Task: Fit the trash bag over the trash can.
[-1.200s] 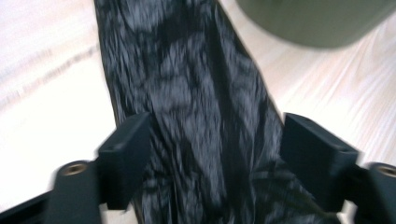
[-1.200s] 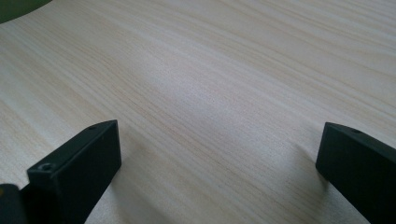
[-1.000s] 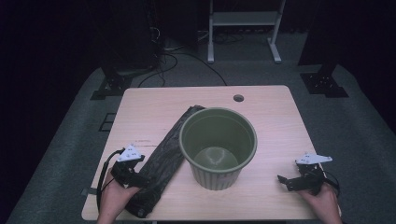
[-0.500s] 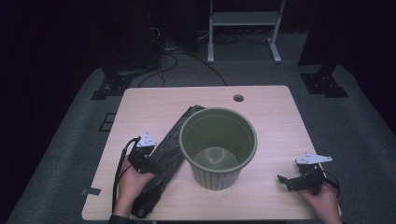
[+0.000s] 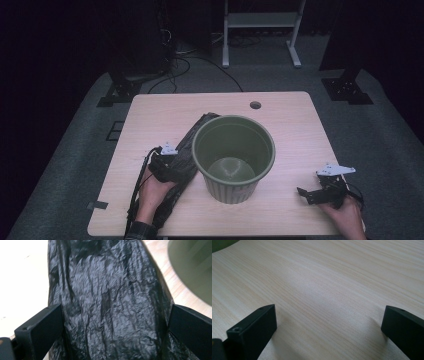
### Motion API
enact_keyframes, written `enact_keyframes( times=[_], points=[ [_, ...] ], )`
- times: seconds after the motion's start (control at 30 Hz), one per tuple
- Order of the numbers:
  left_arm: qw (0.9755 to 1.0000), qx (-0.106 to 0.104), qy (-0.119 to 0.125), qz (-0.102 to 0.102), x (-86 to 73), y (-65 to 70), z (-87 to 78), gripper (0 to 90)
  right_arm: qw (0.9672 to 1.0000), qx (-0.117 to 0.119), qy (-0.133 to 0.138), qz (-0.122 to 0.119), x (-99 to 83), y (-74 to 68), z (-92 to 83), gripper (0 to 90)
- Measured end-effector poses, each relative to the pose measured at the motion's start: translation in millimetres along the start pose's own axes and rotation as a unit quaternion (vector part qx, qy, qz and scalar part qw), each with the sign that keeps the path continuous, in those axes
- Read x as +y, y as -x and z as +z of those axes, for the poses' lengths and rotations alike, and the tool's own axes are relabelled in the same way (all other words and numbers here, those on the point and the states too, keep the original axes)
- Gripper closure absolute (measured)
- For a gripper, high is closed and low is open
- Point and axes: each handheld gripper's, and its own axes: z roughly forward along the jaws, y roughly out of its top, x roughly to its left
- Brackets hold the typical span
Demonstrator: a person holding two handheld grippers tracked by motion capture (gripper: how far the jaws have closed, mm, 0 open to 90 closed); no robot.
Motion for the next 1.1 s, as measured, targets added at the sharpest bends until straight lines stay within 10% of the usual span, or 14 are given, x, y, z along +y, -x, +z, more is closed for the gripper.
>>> enact_keyframes(
  times=[0.4, 0.77, 1.1],
  points=[
    [0.9998, 0.015, 0.006, 0.013, -9.6, 3.0, 1.4, 0.0, 1.0, 0.0, 0.0, 0.0, 0.0, 0.0, 0.1, 0.0],
    [0.9969, -0.042, 0.021, 0.063, -12.6, 4.6, -12.8, 80.4, 1.0, 0.0, 0.0, 0.0, 0.1, 0.0, 0.1, 0.0],
    [0.9942, -0.07, 0.035, 0.074, -15.3, -0.6, -19.3, 88.5, 1.0, 0.0, 0.0, 0.0, 0.1, 0.0, 0.1, 0.0]
  ],
)
